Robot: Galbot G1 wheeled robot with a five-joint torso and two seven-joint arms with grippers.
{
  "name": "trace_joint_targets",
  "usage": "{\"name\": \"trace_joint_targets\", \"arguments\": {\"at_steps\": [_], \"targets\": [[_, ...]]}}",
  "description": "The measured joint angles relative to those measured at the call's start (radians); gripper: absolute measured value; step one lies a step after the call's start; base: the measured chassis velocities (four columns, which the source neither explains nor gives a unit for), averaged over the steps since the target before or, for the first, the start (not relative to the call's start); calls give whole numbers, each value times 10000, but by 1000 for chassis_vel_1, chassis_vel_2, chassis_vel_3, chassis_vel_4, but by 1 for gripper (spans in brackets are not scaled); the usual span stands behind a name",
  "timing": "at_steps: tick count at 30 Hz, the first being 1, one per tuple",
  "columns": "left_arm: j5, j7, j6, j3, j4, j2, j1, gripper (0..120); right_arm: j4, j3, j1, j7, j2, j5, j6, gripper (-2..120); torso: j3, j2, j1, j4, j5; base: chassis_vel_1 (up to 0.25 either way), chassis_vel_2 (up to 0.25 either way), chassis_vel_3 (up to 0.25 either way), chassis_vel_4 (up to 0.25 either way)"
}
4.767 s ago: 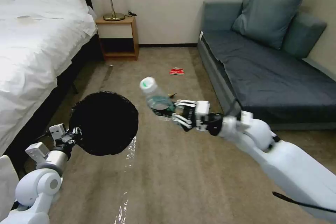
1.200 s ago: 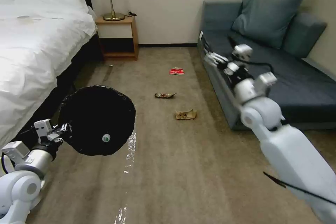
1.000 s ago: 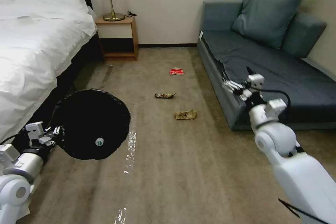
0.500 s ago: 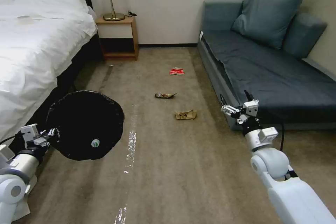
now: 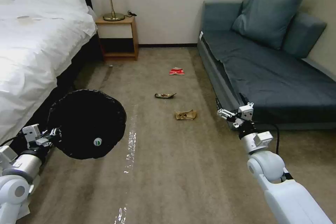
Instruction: Pick up the trash bin, then pick up the garbage on the floor and place it into the trash bin.
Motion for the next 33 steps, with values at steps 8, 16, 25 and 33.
{"name": "trace_joint_targets", "arguments": {"at_steps": [8, 16, 25, 33], "targets": [[67, 5, -24, -170, -206, -88, 183, 1, -99, -37, 42, -81, -28, -41, 109, 100, 0, 0, 0, 1, 0, -12, 10, 6, -15], [182, 0, -68, -124, -309, -205, 237, 1, -245, -29, 24, -130, -29, -30, 236, 100, 1, 0, 0, -1, 0, -87, 87, 77, -78], [279, -2, -111, 10, -304, -274, 169, 1, -372, -18, 46, -175, -52, -20, 333, 100, 1, 0, 0, -1, -1, -80, 91, 79, -81], [271, -8, -130, 16, -244, -244, 123, 1, -557, -55, 174, -233, -21, 0, 392, 100, 1, 0, 1, 0, 1, -95, 85, 99, -88]]}}
